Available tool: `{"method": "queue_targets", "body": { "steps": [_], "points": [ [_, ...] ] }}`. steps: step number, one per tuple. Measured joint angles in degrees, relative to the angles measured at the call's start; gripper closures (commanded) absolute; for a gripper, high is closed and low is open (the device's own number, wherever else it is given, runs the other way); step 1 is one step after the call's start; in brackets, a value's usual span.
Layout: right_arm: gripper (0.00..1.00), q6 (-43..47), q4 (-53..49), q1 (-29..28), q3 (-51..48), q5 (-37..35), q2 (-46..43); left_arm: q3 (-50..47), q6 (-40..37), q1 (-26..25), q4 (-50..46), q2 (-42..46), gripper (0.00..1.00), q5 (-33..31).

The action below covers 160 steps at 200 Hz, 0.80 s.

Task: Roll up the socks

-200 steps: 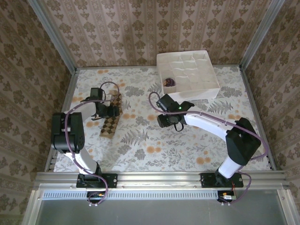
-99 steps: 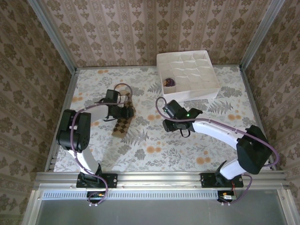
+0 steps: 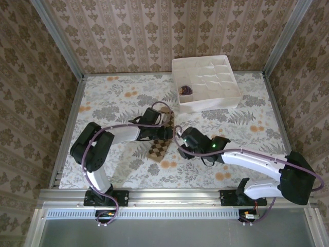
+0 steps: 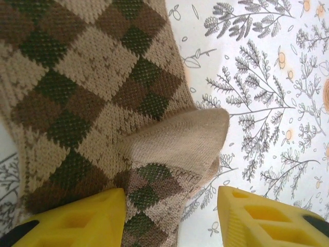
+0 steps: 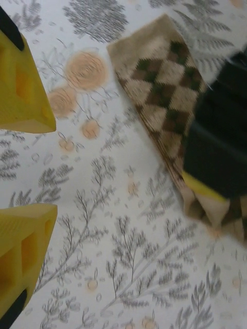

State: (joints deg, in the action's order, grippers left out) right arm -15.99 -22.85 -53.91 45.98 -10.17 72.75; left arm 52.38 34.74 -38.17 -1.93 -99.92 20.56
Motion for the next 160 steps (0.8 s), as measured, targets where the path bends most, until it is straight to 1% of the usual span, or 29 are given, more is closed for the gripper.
{"method": "queue_targets", "body": {
  "steps": [17, 31, 65, 89, 108, 127, 160],
  "points": [
    [0.59, 0.81, 0.48, -3.96, -0.07, -1.46, 0.83, 0.31, -0.81, 0.59, -3.48, 3.34, 0.49, -1.31],
    [0.58, 1.38, 0.48, -6.78, 0.83, -3.02, 3.43, 1.07, -2.71, 1.60, -6.82, 7.61, 0.48, -2.60],
    [0.55, 4.94, -0.46, -12.15, 10.01, -7.41, 17.90, 0.66, -7.41, 6.27, -11.26, 18.36, 0.47, -4.98],
    [0.54, 8.87, -1.25, -15.54, 18.21, -9.73, 27.34, -5.95, -9.09, 12.11, -12.41, 25.77, 0.47, -5.38],
    [0.52, 11.52, -1.51, -17.03, 23.21, -10.84, 32.92, -12.33, -10.08, 16.79, -14.47, 30.93, 0.46, -5.40],
    [0.50, 13.60, -1.75, -17.33, 26.27, -11.74, 36.57, -17.25, -11.39, 20.48, -16.96, 35.98, 0.45, -5.25],
    [0.47, 16.44, -2.62, -16.83, 29.35, -13.38, 40.87, -20.70, -13.42, 25.83, -19.37, 41.99, 0.45, -4.04]
  ]
}}
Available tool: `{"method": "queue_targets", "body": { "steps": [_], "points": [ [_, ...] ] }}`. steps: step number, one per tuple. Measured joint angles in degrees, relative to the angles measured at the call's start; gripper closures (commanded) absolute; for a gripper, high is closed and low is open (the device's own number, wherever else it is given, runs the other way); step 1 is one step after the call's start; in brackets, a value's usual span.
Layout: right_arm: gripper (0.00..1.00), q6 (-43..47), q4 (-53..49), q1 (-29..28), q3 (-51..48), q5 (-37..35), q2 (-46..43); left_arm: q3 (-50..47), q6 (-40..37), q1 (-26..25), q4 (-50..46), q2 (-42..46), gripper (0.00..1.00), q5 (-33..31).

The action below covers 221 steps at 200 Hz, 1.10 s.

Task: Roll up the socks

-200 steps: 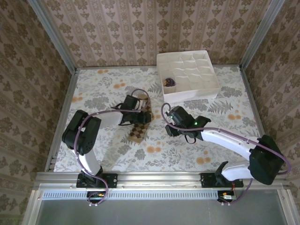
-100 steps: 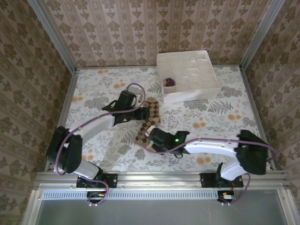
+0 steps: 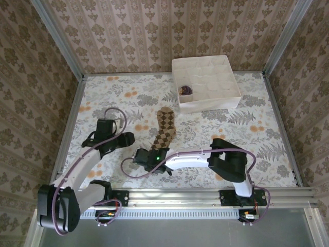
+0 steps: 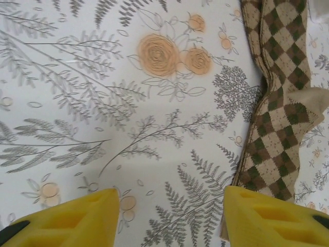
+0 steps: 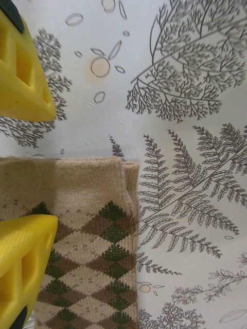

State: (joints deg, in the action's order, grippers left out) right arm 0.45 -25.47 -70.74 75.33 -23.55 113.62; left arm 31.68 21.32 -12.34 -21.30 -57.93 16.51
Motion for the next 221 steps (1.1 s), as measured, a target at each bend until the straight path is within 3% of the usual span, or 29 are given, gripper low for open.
{"method": "queue_targets", "body": {
  "steps": [20, 33, 41, 55, 74, 100, 141, 193, 221],
  "points": [
    [0.48, 0.96, -0.44, 0.35, 0.81, -0.31, 1.86, -0.90, -0.57, 2.12, 0.15, 0.79, 0.45, 1.18],
    [0.53, 1.38, -0.70, 0.46, 1.11, -0.46, 1.88, -1.18, -0.68, 2.93, 0.26, 0.39, 0.45, 1.97],
    [0.62, 1.46, -0.68, 0.61, 1.11, -0.11, 1.90, -1.20, -0.74, 3.23, 0.33, -0.20, 0.45, 2.56],
    [0.86, 1.95, -0.57, 1.27, 0.87, -0.04, 2.01, -1.20, -1.01, 3.43, 0.87, -1.55, 0.45, 3.48],
    [1.00, 2.23, 0.37, 2.99, -0.50, 0.66, 1.51, -1.27, -1.53, 3.43, 2.03, -2.97, 0.46, 5.11],
    [1.00, 2.23, 2.32, 6.40, -4.85, 5.01, -2.21, -2.25, -2.60, 3.43, 6.05, -3.08, 0.46, 8.24],
    [1.00, 2.40, 3.45, 13.92, -10.71, 18.14, -8.87, -8.26, -5.11, 2.03, 15.63, 1.84, 0.46, 11.85],
    [1.00, 2.45, 3.48, 20.37, -11.85, 35.58, -11.93, -15.82, -18.84, -10.84, 29.97, 10.25, 0.44, 15.98],
    [1.00, 2.86, 3.10, 23.02, -12.04, 43.34, -12.63, -18.82, -28.13, -18.73, 36.46, 12.09, 0.35, 17.97]
  ]
}}
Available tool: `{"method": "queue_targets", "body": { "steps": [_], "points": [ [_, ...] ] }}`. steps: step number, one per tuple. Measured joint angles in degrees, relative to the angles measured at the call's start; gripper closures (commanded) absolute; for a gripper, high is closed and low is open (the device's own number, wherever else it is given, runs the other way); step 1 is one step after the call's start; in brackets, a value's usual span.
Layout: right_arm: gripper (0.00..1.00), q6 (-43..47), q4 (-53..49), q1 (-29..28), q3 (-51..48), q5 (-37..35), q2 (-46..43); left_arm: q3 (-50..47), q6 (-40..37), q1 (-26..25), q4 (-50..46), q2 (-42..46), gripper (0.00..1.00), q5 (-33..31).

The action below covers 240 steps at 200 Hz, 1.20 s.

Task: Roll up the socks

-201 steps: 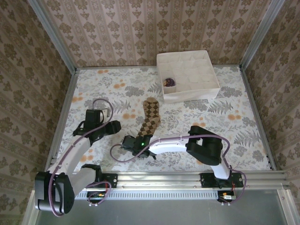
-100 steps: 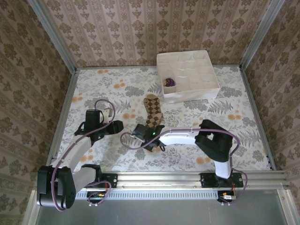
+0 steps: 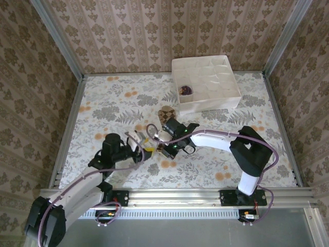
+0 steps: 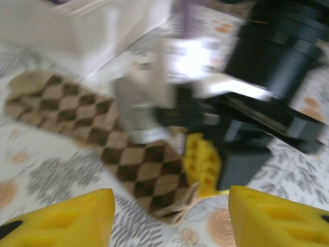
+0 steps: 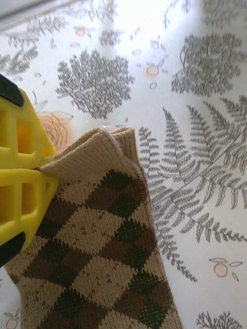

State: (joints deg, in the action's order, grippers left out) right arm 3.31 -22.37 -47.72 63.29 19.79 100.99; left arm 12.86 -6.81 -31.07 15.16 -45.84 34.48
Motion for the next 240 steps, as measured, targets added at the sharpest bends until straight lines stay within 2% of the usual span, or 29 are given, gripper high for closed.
{"method": "queue_targets", "body": {
  "steps": [26, 50, 91, 118, 181, 204, 234, 240],
  "points": [
    [1.00, 1.05, -1.46, 2.16, -0.15, 5.27, -0.68, -1.46, -7.45, -4.87, 2.54, -1.05, 0.35, 1.46],
    [1.00, 2.23, -3.52, 3.72, -0.20, 8.59, -1.42, -1.44, -12.66, -7.21, 2.19, -2.97, 0.35, 1.27],
    [1.00, 3.48, -6.29, 4.46, -0.90, 12.07, -2.69, -0.92, -17.62, -7.65, 1.79, -5.62, 0.36, 0.24],
    [1.00, 4.07, -7.67, 4.46, -1.16, 12.90, -2.80, 0.79, -19.61, -7.65, 1.64, -9.92, 0.43, 0.33],
    [1.00, 4.04, -8.09, 4.46, -1.16, 14.19, -3.30, 3.43, -21.40, -8.55, 2.47, -17.92, 0.54, 2.75],
    [1.00, 4.04, -8.11, 4.46, -1.16, 14.58, -3.43, 3.96, -21.57, -9.16, 2.54, -20.09, 0.65, 3.41],
    [1.00, 4.04, -8.59, 4.46, -1.16, 14.78, -3.45, 5.49, -22.14, -9.94, 3.17, -22.77, 0.99, 4.02],
    [1.00, 4.04, -8.85, 4.46, -1.16, 14.75, -3.45, 5.92, -22.21, -10.14, 3.17, -23.15, 1.00, 4.13]
  ]
}}
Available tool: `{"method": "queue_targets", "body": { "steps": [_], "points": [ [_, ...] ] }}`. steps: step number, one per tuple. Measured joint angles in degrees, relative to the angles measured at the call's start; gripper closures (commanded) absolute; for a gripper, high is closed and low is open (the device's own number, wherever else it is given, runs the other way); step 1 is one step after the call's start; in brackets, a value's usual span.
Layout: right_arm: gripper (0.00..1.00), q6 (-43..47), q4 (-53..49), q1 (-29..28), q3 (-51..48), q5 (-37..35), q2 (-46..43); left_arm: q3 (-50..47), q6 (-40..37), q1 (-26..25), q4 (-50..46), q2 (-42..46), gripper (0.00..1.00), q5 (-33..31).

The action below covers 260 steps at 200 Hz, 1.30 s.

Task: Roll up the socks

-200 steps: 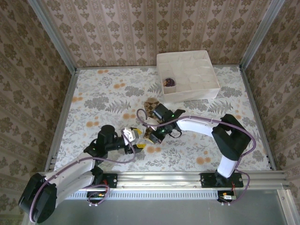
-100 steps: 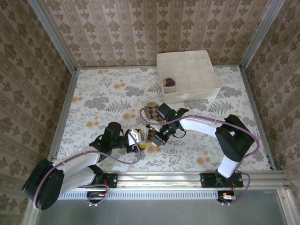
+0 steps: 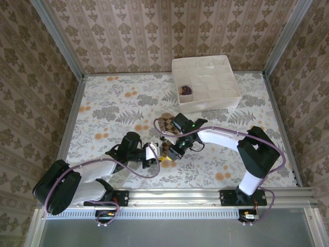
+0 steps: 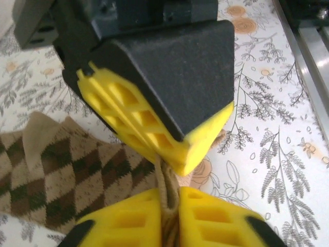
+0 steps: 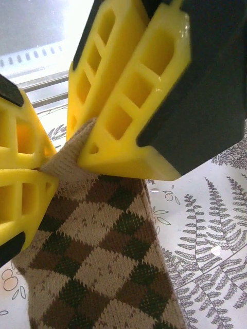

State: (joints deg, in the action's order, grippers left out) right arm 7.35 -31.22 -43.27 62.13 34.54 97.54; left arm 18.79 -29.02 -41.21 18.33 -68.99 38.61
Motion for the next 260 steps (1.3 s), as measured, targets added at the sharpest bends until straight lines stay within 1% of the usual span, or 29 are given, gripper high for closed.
{"method": "queue_targets", "body": {
  "steps": [3, 8, 20, 27, 36, 59, 66, 110, 137, 166, 196, 213, 230, 260],
  "points": [
    [1.00, -0.02, -0.20, 0.00, 0.00, 0.02, 0.00, 0.17, 0.31, -0.04, 0.00, -0.13, 1.00, -0.02],
    [0.95, -0.02, -0.37, 0.00, 0.00, 0.02, 0.00, 0.42, 0.04, -0.13, 0.02, -0.35, 1.00, 0.00],
    [0.71, -0.24, -0.28, 0.11, -0.39, -0.02, -0.33, 0.79, 0.33, -0.42, 0.02, -0.68, 1.00, -0.02],
    [0.62, -0.63, -0.13, 0.17, -0.87, -0.02, -0.76, 0.94, 0.55, -0.70, 0.04, -0.72, 1.00, -0.02],
    [0.56, -1.38, 0.76, 0.28, -1.95, 0.00, -1.68, 1.22, 1.05, -1.16, 0.22, -0.72, 1.00, -0.02],
    [0.48, -4.07, 4.33, 0.55, -5.49, 0.00, -5.31, 2.16, 4.42, -2.21, 0.55, -0.72, 1.00, -1.01],
    [0.44, -4.85, 5.66, 0.68, -6.80, -0.02, -6.69, 2.49, 5.99, -2.27, 0.59, -0.72, 1.00, -1.53],
    [0.44, -9.88, 14.23, 0.92, -13.99, -1.31, -13.00, 2.97, 17.66, -2.60, 2.19, -0.72, 1.00, -4.70],
    [0.46, -11.96, 17.86, 0.92, -16.96, -2.93, -13.60, 0.74, 24.85, -2.64, 5.03, -0.70, 1.00, -6.51],
    [0.51, -12.83, 19.30, 0.92, -17.84, -4.55, -13.46, 0.00, 30.84, -2.64, 4.90, -0.70, 1.00, -8.28],
    [0.63, -14.03, 20.81, 0.92, -17.84, -6.08, -12.37, 0.26, 34.25, -2.64, 3.26, -0.85, 1.00, -9.79],
    [0.68, -14.71, 21.00, 0.92, -17.84, -7.19, -11.06, 1.64, 35.39, -2.62, 1.60, -2.56, 1.00, -10.05],
    [0.71, -15.28, 21.00, 0.92, -17.84, -8.07, -9.90, 3.15, 36.26, -2.58, 0.22, -4.94, 1.00, -10.14],
    [0.73, -16.17, 20.98, 0.92, -17.42, -9.46, -8.22, 5.05, 37.77, -2.12, -1.11, -8.57, 1.00, -10.12]
  ]
}}
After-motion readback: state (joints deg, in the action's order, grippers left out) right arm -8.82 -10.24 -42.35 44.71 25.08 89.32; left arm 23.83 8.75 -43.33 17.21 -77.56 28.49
